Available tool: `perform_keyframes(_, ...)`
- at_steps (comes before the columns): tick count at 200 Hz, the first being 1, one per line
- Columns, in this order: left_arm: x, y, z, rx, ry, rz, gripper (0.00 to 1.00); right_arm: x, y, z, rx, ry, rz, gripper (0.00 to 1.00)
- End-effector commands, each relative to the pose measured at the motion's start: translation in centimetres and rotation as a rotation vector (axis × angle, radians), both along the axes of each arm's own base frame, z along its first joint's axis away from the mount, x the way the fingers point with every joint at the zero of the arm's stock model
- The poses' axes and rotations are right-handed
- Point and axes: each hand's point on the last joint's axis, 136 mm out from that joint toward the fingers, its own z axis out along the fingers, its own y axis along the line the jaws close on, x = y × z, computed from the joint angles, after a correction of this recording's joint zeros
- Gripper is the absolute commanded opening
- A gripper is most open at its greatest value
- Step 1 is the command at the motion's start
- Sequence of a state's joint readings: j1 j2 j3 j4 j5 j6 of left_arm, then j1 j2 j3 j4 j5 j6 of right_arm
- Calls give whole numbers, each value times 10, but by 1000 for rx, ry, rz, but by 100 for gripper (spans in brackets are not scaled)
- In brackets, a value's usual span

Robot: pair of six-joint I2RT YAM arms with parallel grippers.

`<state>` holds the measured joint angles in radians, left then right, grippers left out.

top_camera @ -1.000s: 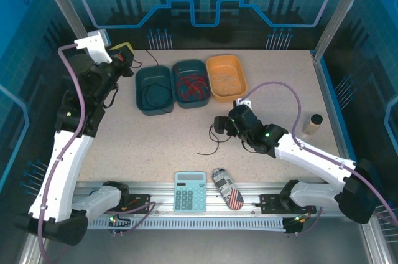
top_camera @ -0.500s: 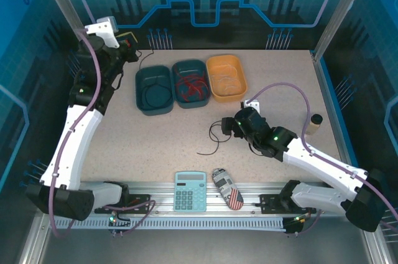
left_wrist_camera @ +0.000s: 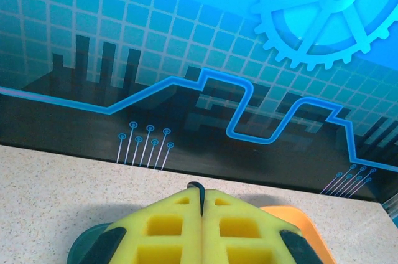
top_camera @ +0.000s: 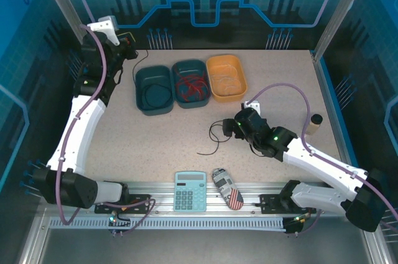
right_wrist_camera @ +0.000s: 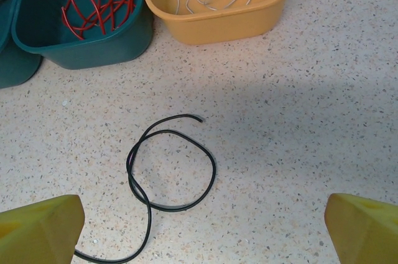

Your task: Untangle the cables

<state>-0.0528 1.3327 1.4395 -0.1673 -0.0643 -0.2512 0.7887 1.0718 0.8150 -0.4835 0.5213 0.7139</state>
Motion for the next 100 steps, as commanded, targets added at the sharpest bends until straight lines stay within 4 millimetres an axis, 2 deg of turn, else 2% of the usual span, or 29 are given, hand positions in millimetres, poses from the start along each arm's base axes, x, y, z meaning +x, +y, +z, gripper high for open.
perform_keyframes(1,9,10,11,37,-60,28,0,2,-11,7,-5,-13,-45,100)
perform_keyframes(50,33,16,-13,105,-55,40,0,-2,-10,6,11,2,-43,100)
perform_keyframes(100,68,5,-50,135,6,-23,0,-9,-19,7,22,2,-60,100)
